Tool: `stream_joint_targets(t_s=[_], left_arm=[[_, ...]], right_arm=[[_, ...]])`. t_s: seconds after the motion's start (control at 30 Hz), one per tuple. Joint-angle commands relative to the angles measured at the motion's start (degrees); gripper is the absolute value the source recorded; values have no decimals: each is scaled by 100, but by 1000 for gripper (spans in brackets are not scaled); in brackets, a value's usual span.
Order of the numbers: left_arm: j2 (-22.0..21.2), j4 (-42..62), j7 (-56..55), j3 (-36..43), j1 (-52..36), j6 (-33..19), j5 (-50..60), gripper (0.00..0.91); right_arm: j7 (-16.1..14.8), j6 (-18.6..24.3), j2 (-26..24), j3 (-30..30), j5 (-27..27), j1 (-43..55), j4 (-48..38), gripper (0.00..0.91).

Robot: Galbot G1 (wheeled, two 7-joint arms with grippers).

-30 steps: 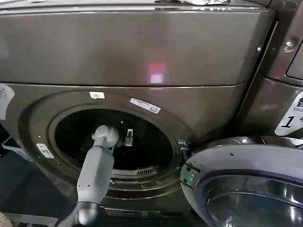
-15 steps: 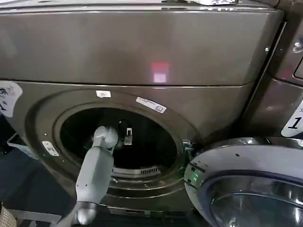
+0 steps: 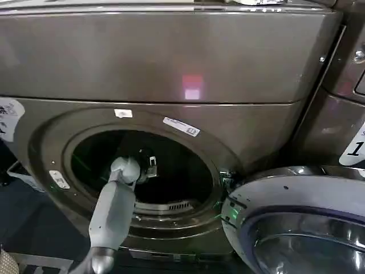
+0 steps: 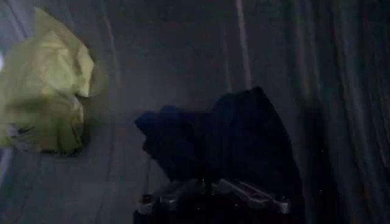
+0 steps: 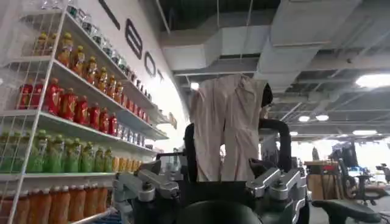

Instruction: Grasp the clothes from the dryer.

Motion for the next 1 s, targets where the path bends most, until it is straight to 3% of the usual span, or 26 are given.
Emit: stream_joint_targets(t_s=[0.03, 0.13, 0.37, 0.67, 0.77, 1.0], left_arm=[[-103, -882, -2576, -183, 212, 739, -1119, 0], [-170, -1182, -3386, -155, 349, 1010, -1328, 0], [-343, -1887, -4805, -103, 584, 1882, -2252, 0], [-477, -2808, -6789, 98, 1186, 2046, -3862, 0], [-528, -2778, -7013, 109, 1341, 1880, -4077, 0], [-510, -2772, -7280, 103, 1297, 2104, -4781, 0]], right_arm=[[59, -409, 29, -23, 5, 40, 272, 907], [-76, 193, 44, -137, -47, 32, 176, 907], [-71, 171, 80, -157, -54, 21, 161, 907], [-87, 249, 95, -276, -72, 47, 213, 907], [-85, 265, 97, -323, -79, 73, 237, 907], [-81, 296, 84, -326, -75, 73, 260, 907]])
